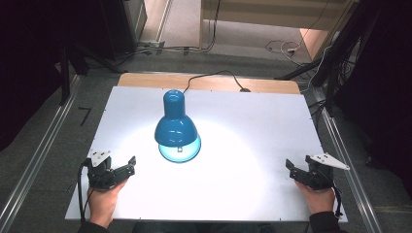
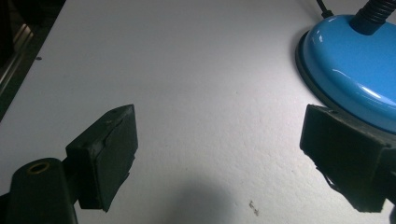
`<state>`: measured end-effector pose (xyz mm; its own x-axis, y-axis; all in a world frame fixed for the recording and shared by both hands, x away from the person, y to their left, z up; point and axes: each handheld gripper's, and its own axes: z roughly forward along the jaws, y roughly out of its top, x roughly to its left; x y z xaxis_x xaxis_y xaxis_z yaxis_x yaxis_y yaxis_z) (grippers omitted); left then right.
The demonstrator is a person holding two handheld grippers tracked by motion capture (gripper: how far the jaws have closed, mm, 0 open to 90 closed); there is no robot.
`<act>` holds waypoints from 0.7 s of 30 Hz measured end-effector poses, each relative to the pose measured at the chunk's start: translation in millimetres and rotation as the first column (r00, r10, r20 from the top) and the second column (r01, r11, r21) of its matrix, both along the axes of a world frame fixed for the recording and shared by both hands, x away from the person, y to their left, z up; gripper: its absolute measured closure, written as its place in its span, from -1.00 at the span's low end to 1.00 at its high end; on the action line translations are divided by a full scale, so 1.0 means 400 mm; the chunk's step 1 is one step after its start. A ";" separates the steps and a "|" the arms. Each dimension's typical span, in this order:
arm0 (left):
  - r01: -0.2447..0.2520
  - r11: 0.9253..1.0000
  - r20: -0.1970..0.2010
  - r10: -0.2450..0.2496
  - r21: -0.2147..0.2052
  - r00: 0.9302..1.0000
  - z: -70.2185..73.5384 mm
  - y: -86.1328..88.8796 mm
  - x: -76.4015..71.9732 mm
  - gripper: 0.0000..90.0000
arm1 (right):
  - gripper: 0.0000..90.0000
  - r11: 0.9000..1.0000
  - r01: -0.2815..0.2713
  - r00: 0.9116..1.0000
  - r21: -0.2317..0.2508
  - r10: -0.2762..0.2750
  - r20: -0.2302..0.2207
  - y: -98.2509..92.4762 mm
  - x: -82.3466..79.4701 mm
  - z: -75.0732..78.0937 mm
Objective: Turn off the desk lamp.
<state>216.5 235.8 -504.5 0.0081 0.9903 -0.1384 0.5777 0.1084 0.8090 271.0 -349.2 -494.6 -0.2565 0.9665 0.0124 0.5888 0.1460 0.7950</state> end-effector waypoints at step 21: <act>0.034 0.999 0.011 -0.033 -0.020 0.999 0.005 -0.041 0.009 -0.71 | -0.57 1.000 0.010 1.000 -0.023 -0.010 -0.011 -0.004 0.005 -0.005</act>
<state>219.9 219.4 -502.5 0.0428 0.9865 -0.1583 0.5728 0.1056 0.8128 272.9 -351.0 -496.6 -0.2470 0.9690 -0.0071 0.5994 0.1585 0.7846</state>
